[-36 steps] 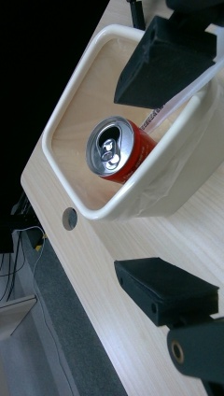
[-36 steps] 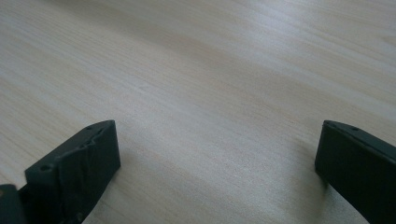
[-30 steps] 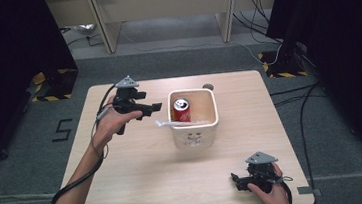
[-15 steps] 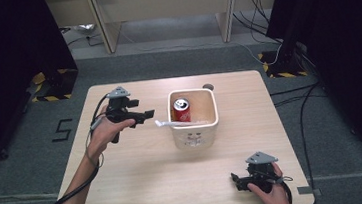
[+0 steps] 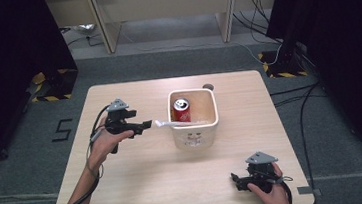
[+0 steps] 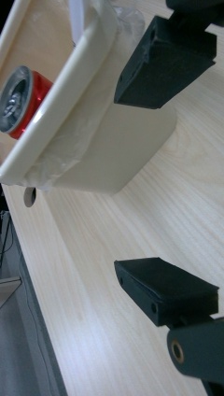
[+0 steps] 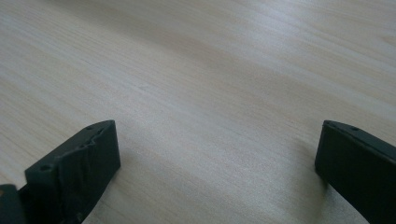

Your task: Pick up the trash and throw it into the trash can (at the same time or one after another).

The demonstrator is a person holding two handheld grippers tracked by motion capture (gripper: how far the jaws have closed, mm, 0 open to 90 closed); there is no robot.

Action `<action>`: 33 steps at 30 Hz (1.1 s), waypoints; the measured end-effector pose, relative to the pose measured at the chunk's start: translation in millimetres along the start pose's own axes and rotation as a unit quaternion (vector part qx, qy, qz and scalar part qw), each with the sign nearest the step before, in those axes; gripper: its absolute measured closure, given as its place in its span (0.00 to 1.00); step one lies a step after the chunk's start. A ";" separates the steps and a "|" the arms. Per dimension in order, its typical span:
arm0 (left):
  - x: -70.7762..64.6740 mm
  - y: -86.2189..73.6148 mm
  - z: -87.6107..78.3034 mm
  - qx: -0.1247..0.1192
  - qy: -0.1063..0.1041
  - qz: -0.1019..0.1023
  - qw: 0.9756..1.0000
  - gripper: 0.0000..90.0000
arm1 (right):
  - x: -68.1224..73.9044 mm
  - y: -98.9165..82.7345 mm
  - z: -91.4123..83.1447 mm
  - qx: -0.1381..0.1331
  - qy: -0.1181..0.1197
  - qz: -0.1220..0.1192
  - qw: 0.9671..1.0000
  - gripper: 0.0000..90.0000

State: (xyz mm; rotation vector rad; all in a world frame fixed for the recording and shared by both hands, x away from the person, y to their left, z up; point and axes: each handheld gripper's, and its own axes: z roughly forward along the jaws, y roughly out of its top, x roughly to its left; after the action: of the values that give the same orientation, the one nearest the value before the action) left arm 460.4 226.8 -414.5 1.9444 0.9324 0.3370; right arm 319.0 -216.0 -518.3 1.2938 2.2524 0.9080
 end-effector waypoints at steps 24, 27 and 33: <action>-21.5 -43.0 4.4 0.006 0.011 0.019 1.000 0.18 | 0.1 0.1 -0.2 0.002 0.000 0.001 1.000 0.00; -23.4 -47.9 6.3 0.014 0.019 0.026 0.999 0.18 | 0.2 0.1 -0.1 0.001 0.000 0.001 1.000 0.00; -26.0 -59.1 8.9 0.020 0.019 0.026 0.999 0.18 | 0.1 0.1 -0.2 0.002 0.000 0.001 1.000 0.00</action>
State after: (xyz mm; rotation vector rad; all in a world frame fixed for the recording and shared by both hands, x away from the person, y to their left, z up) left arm 420.0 219.4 -465.0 2.0081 0.9211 0.3891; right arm 318.9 -215.9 -518.0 1.2976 2.2540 0.9060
